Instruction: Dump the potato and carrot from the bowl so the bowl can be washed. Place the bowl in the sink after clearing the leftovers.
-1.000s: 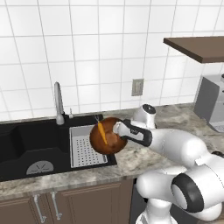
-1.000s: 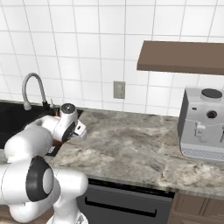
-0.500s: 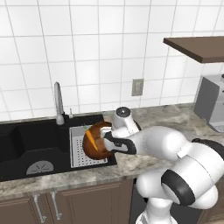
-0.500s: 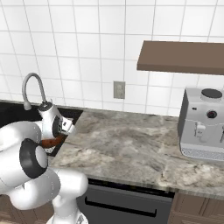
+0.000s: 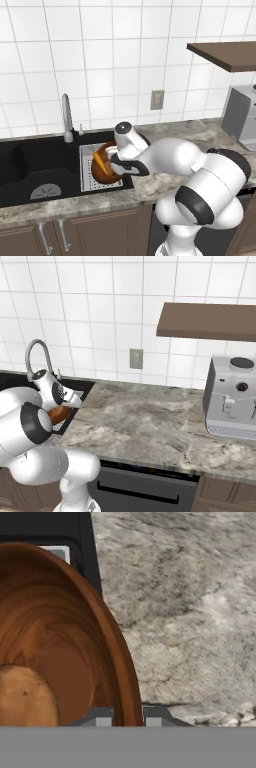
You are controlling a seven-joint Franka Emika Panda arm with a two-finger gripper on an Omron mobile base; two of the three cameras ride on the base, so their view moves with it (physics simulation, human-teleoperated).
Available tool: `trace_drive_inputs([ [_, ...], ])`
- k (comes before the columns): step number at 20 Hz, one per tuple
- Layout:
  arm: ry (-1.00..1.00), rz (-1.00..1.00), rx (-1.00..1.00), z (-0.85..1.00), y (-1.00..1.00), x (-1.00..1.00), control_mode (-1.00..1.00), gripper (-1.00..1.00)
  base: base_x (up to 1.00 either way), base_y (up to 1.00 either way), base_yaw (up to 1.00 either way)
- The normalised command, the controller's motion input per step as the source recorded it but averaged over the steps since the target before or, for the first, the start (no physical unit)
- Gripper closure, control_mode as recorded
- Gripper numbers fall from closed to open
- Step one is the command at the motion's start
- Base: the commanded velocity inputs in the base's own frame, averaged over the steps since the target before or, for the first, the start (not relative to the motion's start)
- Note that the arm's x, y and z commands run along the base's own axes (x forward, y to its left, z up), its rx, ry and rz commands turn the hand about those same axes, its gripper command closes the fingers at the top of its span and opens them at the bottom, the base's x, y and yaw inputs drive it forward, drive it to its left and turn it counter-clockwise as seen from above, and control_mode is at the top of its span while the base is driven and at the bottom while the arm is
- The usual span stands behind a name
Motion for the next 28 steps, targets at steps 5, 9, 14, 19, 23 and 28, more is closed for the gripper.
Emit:
trace_drive_inputs([
  [5,-0.03,-0.10,-0.06,0.12,-0.28,-0.02,-1.00,1.00,0.00,0.00,0.00],
  [9,0.00,-0.06,-0.04,0.01,-0.12,-0.11,-1.00,1.00,0.00,0.00,0.00],
  [14,0.00,0.00,-0.18,0.00,0.00,0.00,-1.00,1.00,0.00,0.00,0.00],
  [19,0.00,0.00,-0.41,0.00,0.34,0.00,-1.00,1.00,0.00,0.00,0.00],
  [23,0.01,0.00,-0.20,0.00,0.19,0.02,-1.00,1.00,0.00,0.00,0.00],
  [28,-0.07,0.00,-0.16,0.18,0.20,0.00,-1.00,1.00,0.00,0.00,0.00],
])
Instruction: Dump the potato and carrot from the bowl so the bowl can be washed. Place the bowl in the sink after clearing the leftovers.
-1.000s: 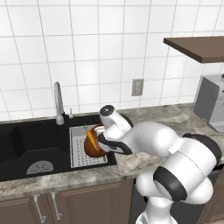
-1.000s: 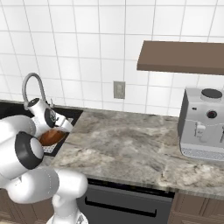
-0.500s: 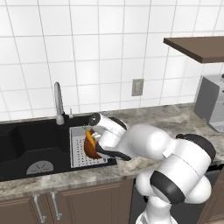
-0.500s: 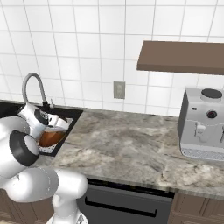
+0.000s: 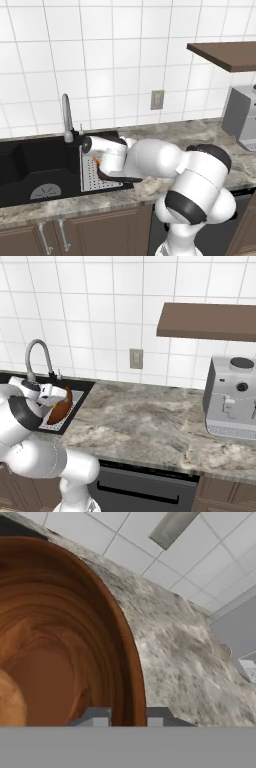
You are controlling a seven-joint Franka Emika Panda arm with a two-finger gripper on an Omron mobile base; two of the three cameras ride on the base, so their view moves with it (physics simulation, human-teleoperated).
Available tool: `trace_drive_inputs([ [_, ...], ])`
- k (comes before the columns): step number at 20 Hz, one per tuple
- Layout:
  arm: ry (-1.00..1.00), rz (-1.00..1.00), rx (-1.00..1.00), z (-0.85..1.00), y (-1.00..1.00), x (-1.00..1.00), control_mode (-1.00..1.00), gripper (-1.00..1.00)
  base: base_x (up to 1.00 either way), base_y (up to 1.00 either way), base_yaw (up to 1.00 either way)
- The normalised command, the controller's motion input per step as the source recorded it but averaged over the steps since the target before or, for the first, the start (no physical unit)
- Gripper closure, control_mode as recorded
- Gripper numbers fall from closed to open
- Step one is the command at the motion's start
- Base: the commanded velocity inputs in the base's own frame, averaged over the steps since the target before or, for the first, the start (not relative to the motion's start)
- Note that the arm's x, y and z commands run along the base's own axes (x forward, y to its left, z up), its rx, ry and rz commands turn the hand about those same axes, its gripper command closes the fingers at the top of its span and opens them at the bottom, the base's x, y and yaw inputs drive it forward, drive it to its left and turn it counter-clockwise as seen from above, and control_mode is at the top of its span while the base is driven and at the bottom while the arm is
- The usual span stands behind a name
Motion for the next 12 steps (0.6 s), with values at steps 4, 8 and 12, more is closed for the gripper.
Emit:
trace_drive_inputs([
  [4,0.00,0.00,-0.01,0.03,0.00,0.00,-1.00,1.00,0.00,0.00,0.00],
  [8,-0.07,-0.01,-0.14,0.04,0.15,0.00,-1.00,1.00,0.00,0.00,0.00],
  [12,0.00,-0.01,-0.04,0.00,0.01,0.00,-1.00,1.00,0.00,0.00,0.00],
])
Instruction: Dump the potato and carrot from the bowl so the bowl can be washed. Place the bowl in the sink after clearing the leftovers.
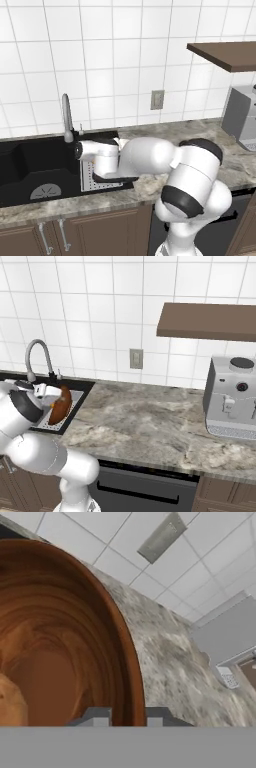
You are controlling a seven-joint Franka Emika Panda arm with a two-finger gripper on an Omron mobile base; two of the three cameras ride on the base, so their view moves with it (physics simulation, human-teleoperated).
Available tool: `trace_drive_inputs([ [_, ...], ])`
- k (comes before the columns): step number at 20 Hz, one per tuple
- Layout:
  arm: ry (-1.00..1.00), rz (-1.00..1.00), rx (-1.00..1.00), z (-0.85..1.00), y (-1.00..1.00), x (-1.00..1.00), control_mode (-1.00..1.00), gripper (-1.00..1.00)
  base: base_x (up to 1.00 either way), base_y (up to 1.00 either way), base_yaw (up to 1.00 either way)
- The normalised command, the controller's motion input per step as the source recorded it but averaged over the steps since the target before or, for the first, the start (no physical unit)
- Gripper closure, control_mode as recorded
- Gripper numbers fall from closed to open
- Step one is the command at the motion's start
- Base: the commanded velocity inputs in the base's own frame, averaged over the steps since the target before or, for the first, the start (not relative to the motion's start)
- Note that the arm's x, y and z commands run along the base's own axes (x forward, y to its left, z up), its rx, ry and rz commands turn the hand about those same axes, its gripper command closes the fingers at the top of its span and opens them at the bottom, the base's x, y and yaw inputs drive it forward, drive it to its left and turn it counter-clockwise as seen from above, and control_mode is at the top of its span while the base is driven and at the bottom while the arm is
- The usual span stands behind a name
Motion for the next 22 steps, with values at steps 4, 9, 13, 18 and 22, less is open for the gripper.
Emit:
trace_drive_inputs([
  [4,-0.08,0.00,-0.34,0.00,0.27,0.00,-1.00,1.00,0.00,0.00,0.00],
  [9,-0.18,0.00,-0.26,0.23,0.30,-0.01,-1.00,1.00,0.00,0.00,0.00],
  [13,-0.11,0.00,-0.10,0.19,0.09,0.00,-1.00,1.00,0.00,0.00,0.00],
  [18,-0.07,0.00,-0.08,0.20,0.08,0.00,-1.00,1.00,0.00,0.00,0.00],
  [22,0.02,0.00,-0.05,0.03,0.00,0.00,-1.00,1.00,0.00,0.00,0.00],
])
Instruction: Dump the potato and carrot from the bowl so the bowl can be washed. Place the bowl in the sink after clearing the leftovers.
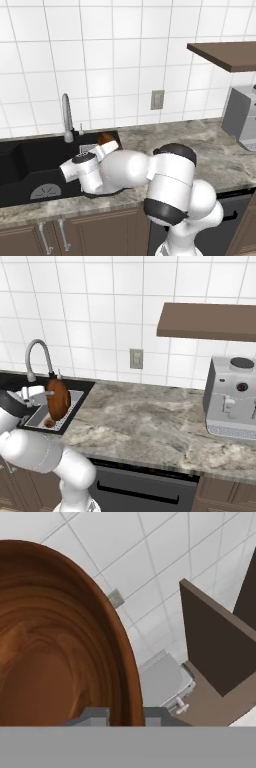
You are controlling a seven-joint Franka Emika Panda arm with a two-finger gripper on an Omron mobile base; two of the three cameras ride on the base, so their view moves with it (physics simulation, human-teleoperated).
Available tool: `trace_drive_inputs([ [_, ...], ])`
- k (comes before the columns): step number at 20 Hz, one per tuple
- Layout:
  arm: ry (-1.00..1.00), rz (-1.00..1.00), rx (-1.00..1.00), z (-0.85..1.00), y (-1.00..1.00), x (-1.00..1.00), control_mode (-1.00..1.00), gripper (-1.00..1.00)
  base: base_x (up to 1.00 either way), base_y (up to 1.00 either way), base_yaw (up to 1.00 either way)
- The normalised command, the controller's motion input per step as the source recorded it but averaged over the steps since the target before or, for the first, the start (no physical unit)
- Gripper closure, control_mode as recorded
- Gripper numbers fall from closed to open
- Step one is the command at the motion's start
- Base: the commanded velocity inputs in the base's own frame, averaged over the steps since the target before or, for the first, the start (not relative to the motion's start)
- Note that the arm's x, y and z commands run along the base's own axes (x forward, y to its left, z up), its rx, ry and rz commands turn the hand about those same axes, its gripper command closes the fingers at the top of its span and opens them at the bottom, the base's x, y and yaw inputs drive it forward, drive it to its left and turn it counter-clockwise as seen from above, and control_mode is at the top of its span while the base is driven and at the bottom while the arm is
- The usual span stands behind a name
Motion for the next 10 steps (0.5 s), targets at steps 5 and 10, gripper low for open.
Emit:
trace_drive_inputs([
  [5,0.00,0.00,0.00,0.08,0.00,0.00,-1.00,1.00,0.00,0.00,0.00],
  [10,0.00,-0.02,0.09,0.27,-0.24,-0.05,-1.00,1.00,0.00,0.00,0.00],
])
